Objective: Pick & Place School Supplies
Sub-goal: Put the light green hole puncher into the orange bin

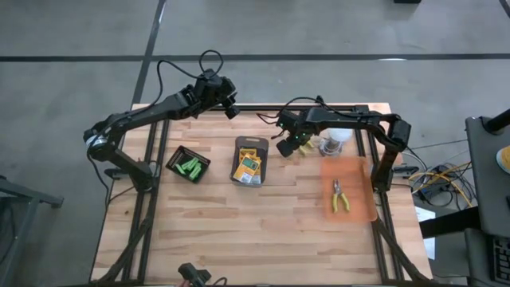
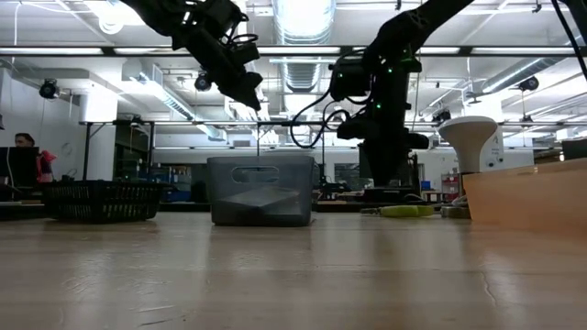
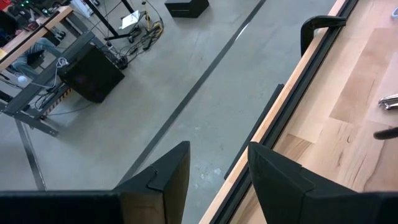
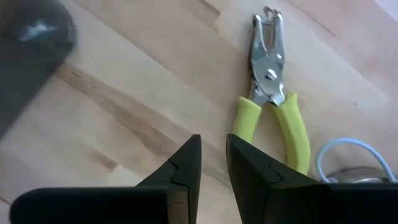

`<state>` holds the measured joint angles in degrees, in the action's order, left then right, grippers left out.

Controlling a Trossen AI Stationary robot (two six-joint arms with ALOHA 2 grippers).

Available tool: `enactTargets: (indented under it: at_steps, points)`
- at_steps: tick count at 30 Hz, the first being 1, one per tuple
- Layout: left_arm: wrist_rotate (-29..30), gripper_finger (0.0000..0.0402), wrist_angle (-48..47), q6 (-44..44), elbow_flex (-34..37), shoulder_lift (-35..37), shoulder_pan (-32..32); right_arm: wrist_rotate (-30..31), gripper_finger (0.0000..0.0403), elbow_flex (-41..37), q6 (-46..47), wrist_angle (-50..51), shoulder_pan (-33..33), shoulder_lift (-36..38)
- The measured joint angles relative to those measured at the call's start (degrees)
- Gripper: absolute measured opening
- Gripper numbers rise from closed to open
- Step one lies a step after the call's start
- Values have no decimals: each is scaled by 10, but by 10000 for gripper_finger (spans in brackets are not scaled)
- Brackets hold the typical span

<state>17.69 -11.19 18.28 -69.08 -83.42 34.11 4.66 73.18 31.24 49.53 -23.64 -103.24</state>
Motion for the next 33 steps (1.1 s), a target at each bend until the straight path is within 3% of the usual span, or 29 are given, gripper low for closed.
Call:
enactTargets:
  at_steps: [16,24,33]
  points:
    - [0,168,0,0,0,0,0,73,93,-7,16,19,0,0]
    - [0,168,0,0,0,0,0,71,96,-7,0,23,0,0]
    - [0,168,0,0,0,0,0,70,134,-8,-47,22,1,1]
